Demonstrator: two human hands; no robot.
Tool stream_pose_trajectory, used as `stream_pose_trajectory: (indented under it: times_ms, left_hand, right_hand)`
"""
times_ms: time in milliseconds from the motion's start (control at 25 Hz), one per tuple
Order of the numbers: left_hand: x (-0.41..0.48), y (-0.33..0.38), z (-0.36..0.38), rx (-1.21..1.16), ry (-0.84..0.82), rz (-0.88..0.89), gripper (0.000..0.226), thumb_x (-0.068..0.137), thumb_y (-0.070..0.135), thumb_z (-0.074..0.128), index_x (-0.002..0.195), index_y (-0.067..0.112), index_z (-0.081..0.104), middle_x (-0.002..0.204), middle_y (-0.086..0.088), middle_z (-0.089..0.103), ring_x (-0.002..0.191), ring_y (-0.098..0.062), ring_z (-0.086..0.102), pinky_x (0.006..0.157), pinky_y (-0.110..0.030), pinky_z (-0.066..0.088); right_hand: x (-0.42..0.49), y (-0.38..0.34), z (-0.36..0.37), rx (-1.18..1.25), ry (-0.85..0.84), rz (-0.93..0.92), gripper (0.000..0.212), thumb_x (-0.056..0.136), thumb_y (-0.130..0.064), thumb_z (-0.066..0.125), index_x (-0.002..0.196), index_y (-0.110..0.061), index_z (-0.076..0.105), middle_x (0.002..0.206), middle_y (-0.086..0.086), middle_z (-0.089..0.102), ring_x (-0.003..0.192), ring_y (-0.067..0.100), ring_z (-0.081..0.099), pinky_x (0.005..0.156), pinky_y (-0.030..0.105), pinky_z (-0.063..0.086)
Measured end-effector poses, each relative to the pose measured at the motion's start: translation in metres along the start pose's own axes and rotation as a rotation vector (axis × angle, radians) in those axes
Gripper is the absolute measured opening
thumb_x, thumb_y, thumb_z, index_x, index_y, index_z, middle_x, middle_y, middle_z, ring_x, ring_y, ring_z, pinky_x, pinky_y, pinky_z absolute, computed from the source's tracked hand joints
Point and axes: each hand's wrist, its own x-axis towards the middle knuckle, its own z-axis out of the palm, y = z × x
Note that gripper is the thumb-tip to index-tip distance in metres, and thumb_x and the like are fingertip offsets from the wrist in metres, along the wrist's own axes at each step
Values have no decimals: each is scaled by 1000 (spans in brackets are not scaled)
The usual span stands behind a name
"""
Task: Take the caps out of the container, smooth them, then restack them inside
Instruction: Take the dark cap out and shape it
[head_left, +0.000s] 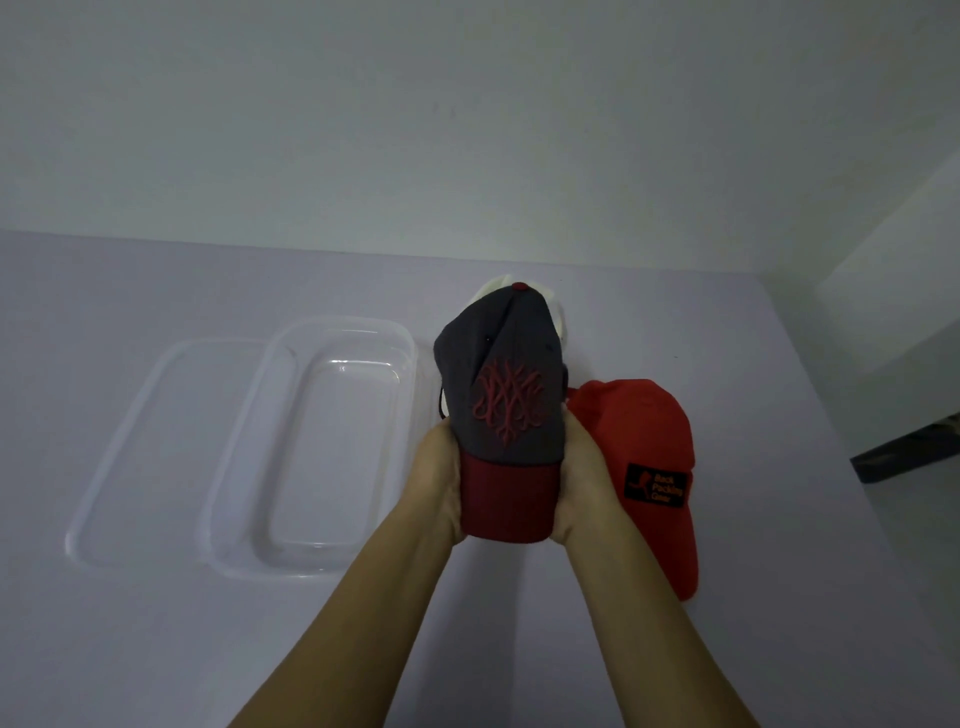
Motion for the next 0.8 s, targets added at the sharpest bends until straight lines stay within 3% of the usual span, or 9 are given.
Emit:
stream_pose_trajectory:
  times_ms: [80,160,280,360,440,560,640,720,800]
  left_hand:
    - [0,3,-6,-4,33,60,36,97,29,38,91,13,69,80,-9,74,71,-23,70,67,-33,59]
    - [3,4,-14,71,75,120,41,98,38,33,97,16,68,110,-9,70,97,-26,65,91,-41,51]
    - [-2,7,-18,268,121,260,60,96,54,17,131,15,46,128,-11,54,118,-28,53,101,-45,42]
    - [-9,16,-20,376,166,534,47,96,53,17,120,26,48,116,4,54,108,-5,53,98,-30,41]
    - [-19,38,-21,521,97,692,34,96,52,24,104,35,51,106,22,49,97,16,48,93,-11,34]
    - [-21,63,-26,699,-197,601,65,83,70,32,127,27,55,124,12,59,114,-4,55,96,-22,39]
    - [-28,69,-25,685,-273,590,54,86,59,40,113,20,66,107,2,71,97,-11,67,86,-24,50]
    - [-34,71,-21,615,-226,680,46,88,47,48,93,7,70,85,-8,73,77,-15,69,72,-25,55]
    - [-36,69,-20,574,-219,755,54,82,47,52,88,-5,66,79,-19,68,70,-20,65,67,-31,53]
  right_hand:
    - [-1,-4,-3,-71,48,-70,54,89,-55,46,127,-18,57,124,5,62,112,26,58,100,42,45]
    - [-4,-6,-7,-141,132,-247,61,91,-61,31,134,-21,49,129,1,57,116,22,54,103,39,42]
    - [-12,-2,-11,-245,114,-428,84,75,-81,18,140,-32,37,142,-5,47,124,17,48,108,42,37]
    - [-16,4,-11,-305,92,-467,95,64,-88,18,141,-35,34,144,-7,43,129,16,44,110,44,35]
    - [-21,3,-12,-368,35,-514,98,61,-92,19,138,-34,38,141,-7,46,126,15,46,108,41,37]
    - [-36,-3,-10,-436,-30,-584,65,73,-76,19,121,-37,41,115,-12,53,101,0,52,84,23,44]
    - [-42,-1,-6,-529,2,-657,50,87,-64,24,120,-27,33,102,-12,49,89,-1,50,72,17,40]
    - [-44,3,-8,-647,49,-849,60,85,-62,38,127,-21,27,110,-6,45,98,8,51,78,17,42]
    - [-45,0,-12,-739,-5,-952,61,82,-60,40,131,-24,32,127,-8,39,115,5,46,93,20,42]
